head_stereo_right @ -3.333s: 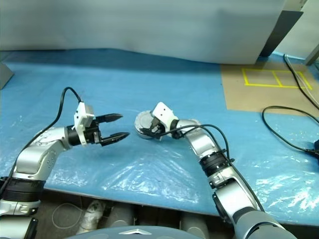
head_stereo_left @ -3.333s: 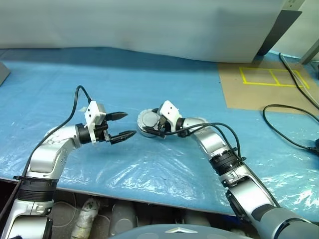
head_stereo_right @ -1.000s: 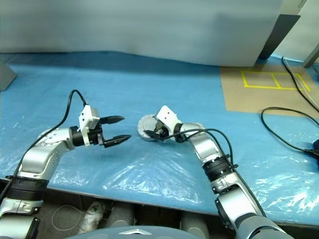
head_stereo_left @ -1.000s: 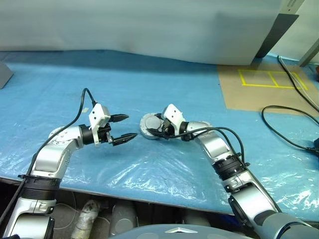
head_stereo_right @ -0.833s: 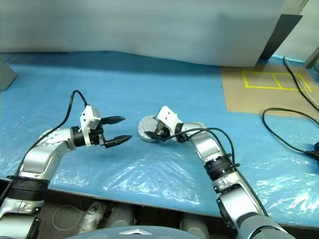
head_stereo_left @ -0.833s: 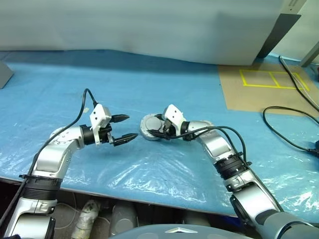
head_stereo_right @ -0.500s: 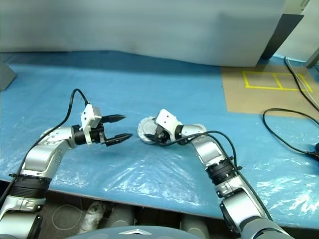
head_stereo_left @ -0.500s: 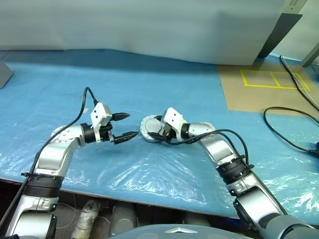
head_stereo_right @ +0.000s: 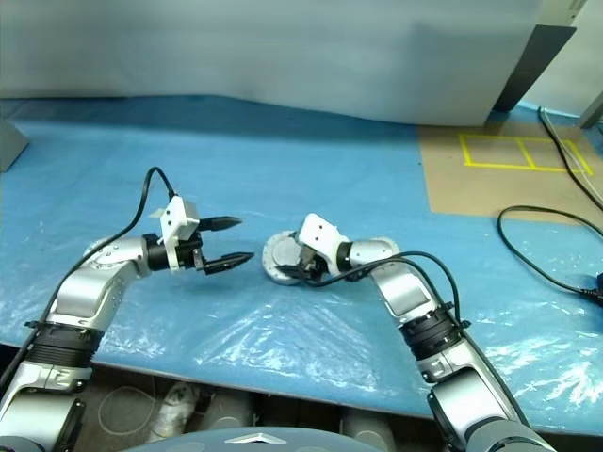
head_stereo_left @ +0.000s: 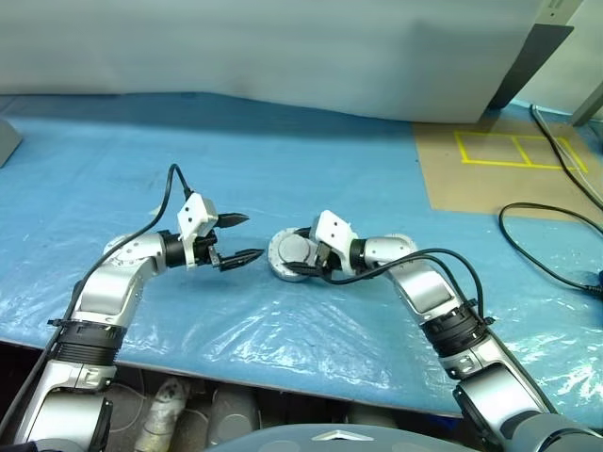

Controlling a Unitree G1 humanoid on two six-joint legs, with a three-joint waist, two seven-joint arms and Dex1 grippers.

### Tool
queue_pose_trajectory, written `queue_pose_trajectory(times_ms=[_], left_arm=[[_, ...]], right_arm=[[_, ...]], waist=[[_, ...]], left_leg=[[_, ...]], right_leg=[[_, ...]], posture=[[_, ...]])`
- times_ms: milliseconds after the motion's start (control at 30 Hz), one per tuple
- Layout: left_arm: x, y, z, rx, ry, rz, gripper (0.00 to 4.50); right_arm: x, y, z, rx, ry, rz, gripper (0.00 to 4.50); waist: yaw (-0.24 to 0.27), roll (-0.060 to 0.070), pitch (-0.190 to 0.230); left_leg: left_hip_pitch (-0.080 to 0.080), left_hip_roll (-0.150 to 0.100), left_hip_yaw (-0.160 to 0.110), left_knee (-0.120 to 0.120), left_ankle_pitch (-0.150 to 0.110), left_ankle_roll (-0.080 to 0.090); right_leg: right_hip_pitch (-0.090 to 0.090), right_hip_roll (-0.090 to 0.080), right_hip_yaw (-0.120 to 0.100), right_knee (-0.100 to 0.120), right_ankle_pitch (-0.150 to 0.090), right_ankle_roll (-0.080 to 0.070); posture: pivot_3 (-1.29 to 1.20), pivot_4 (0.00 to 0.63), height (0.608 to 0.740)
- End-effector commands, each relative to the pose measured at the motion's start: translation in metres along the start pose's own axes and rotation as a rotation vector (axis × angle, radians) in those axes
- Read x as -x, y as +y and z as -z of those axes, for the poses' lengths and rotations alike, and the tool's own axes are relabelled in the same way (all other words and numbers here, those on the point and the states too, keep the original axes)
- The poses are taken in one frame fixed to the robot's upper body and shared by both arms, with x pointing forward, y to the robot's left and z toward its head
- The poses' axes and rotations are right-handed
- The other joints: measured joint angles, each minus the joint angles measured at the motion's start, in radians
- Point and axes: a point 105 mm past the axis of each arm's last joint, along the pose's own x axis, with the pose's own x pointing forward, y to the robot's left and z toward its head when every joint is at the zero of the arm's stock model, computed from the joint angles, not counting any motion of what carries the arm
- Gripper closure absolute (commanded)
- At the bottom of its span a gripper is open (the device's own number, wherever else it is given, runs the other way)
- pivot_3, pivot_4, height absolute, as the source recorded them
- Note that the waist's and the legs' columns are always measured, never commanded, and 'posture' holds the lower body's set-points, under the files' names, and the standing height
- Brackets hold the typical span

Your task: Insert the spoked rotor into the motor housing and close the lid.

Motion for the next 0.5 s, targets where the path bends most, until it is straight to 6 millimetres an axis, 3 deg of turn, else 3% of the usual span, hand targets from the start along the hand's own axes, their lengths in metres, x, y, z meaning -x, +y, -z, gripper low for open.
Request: queue_pose_trajectory(times_ms=[33,333,500], left_arm=[[0.0006,0.0007,-0.0078,-0.036,-0.021,0.001,0.0],[0.0036,-0.0034,-0.0045,-0.026,-0.015,-0.002,0.0],[0.0049,-0.0038,-0.0027,-0.023,-0.013,-0.008,0.0]], right_arm=[[-0.0082,0.0329,0.0597,-0.141,0.206,-0.085,1.32],[-0.0155,0.0311,0.0565,-0.317,0.229,-0.065,1.32],[-0.0141,0.0345,0.064,-0.311,0.275,-0.058,1.32]], waist=[[0.0,0.0,0.0],[-0.022,0.0,-0.001],[-0.022,0.0,-0.001]], left_leg=[[0.0,0.0,0.0,0.0,0.0,0.0],[0.007,0.001,0.002,0.0,0.0,0.0],[0.011,0.001,0.002,-0.002,0.0,0.0]], right_leg=[[0.0,0.0,0.0,0.0,0.0,0.0],[0.005,0.0,0.001,0.0,-0.001,-0.001],[0.009,0.0,0.001,0.0,-0.002,-0.002]], posture=[[0.0,0.15,0.74],[0.0,0.15,0.74],[0.0,0.15,0.74]])
